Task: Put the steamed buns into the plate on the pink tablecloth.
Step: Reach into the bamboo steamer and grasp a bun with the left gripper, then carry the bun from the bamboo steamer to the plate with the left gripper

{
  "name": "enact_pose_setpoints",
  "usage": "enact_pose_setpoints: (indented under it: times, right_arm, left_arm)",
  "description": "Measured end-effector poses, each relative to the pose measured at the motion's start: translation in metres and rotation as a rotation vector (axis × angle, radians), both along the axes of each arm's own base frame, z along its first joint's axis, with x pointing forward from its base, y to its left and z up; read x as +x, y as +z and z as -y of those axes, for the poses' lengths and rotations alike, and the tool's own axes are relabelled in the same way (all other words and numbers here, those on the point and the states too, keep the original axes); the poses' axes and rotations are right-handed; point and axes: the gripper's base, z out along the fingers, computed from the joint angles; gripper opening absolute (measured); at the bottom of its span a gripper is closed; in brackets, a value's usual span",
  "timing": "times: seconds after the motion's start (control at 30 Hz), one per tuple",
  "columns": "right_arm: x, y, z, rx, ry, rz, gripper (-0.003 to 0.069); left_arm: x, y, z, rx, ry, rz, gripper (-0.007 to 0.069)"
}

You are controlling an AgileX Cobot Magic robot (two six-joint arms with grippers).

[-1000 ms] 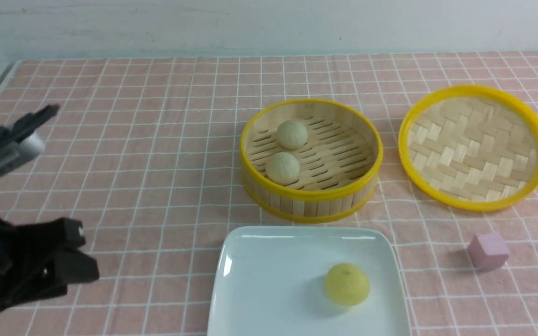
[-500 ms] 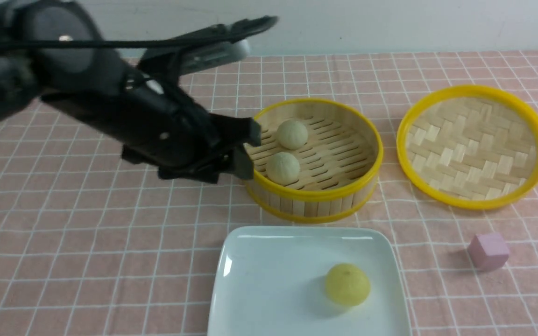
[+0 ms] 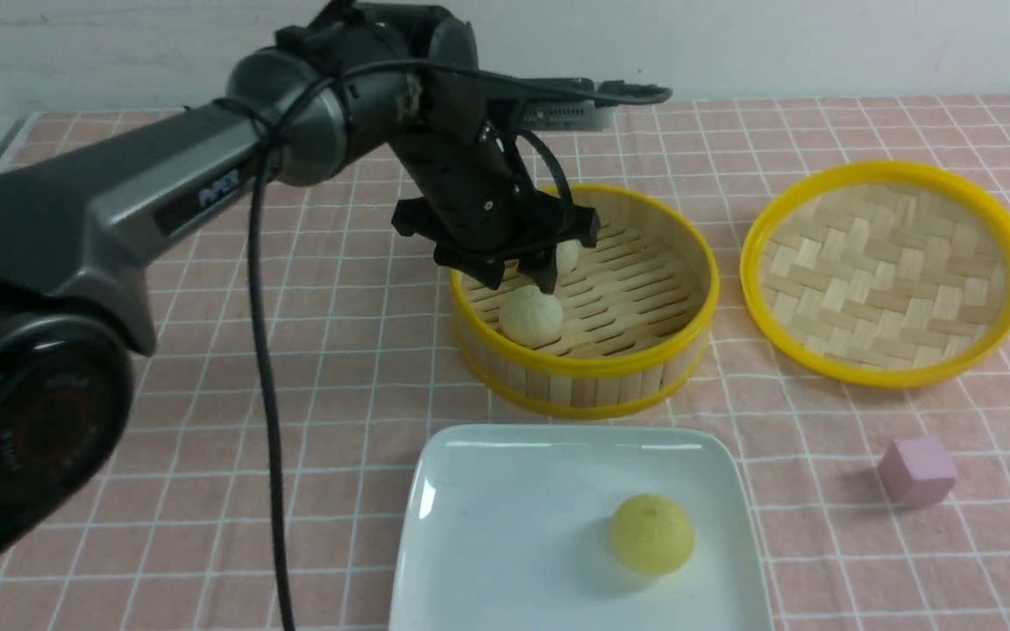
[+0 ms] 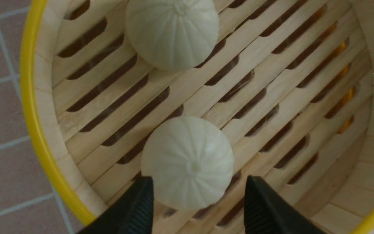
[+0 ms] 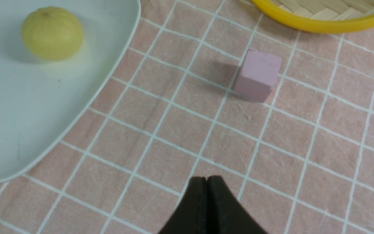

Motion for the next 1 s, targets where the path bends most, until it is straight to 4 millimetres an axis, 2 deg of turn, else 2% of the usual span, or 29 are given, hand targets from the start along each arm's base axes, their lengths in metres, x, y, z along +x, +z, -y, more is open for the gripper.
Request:
enact_pose_setpoints:
  times: [0.1, 0.23, 0.27, 0.33, 0.37, 0.4, 0.43, 0.47, 0.6, 0.63, 0.67, 0.7, 0.73, 0.8, 0.87, 0.93, 1.0]
  right_arm:
    - [0.000, 0.000, 0.000, 0.000, 0.000, 0.000, 0.0000]
    - [0.000, 0.000, 0.000, 0.000, 0.000, 0.000, 0.0001]
    - [0.000, 0.000, 0.000, 0.000, 0.000, 0.000, 0.0001]
    - [0.000, 0.000, 0.000, 0.000, 0.000, 0.000, 0.0003]
    - [0.000, 0.000, 0.000, 0.000, 0.000, 0.000, 0.0005]
    - [0.000, 0.000, 0.000, 0.000, 0.000, 0.000, 0.0005]
    - [0.000, 0.000, 0.000, 0.000, 0.000, 0.000, 0.0005]
    - [0.000, 0.000, 0.000, 0.000, 0.000, 0.000, 0.0006]
    - [0.000, 0.000, 0.000, 0.000, 0.000, 0.000, 0.0008]
    - [0.000, 0.000, 0.000, 0.000, 0.000, 0.000, 0.0008]
    - [0.000, 0.000, 0.000, 0.000, 0.000, 0.000, 0.0008]
    - [0.000, 0.000, 0.000, 0.000, 0.000, 0.000, 0.0008]
    - [0.000, 0.000, 0.000, -0.001, 0.000, 0.001, 0.0008]
    - [0.000, 0.000, 0.000, -0.001, 0.000, 0.001, 0.0008]
    - [0.000, 0.000, 0.000, -0.001, 0.000, 0.001, 0.0009]
    - [0.000, 0.000, 0.000, -0.001, 0.000, 0.001, 0.0013]
    - [0.000, 0.000, 0.000, -0.001, 0.000, 0.001, 0.0014]
  left_arm:
    - [0.005, -0.022, 0.003, 0.024, 0.002, -0.040, 0.0394]
    - [0.006, -0.029, 0.003, 0.026, 0.028, -0.065, 0.0341]
    - [0.006, -0.028, 0.003, 0.023, 0.037, -0.069, 0.0268]
    - [0.006, -0.026, 0.003, 0.018, 0.040, -0.066, 0.0206]
    - [0.004, -0.018, 0.003, 0.008, 0.041, -0.060, 0.0118]
    - [0.004, -0.017, 0.002, 0.007, 0.041, -0.058, 0.0108]
    - [0.000, -0.003, 0.001, -0.006, 0.041, -0.042, 0.0050]
    - [-0.003, 0.010, -0.001, -0.016, 0.040, -0.027, 0.0036]
    - [-0.027, 0.071, -0.014, -0.051, 0.029, 0.040, 0.0030]
    - [-0.041, 0.098, -0.023, -0.058, 0.023, 0.070, 0.0030]
    - [-0.050, 0.112, -0.028, -0.052, 0.018, 0.070, 0.0030]
    - [-0.052, 0.116, -0.029, -0.056, 0.018, 0.079, 0.0030]
    - [-0.070, 0.138, -0.040, -0.044, 0.010, 0.078, 0.0030]
    - [-0.085, 0.153, -0.048, -0.039, 0.004, 0.071, 0.0030]
    - [-0.094, 0.155, -0.050, -0.040, -0.003, 0.062, 0.0030]
    - [-0.105, 0.138, -0.045, -0.007, -0.030, 0.003, 0.0032]
    - [-0.114, 0.107, -0.034, 0.042, -0.050, -0.092, 0.0033]
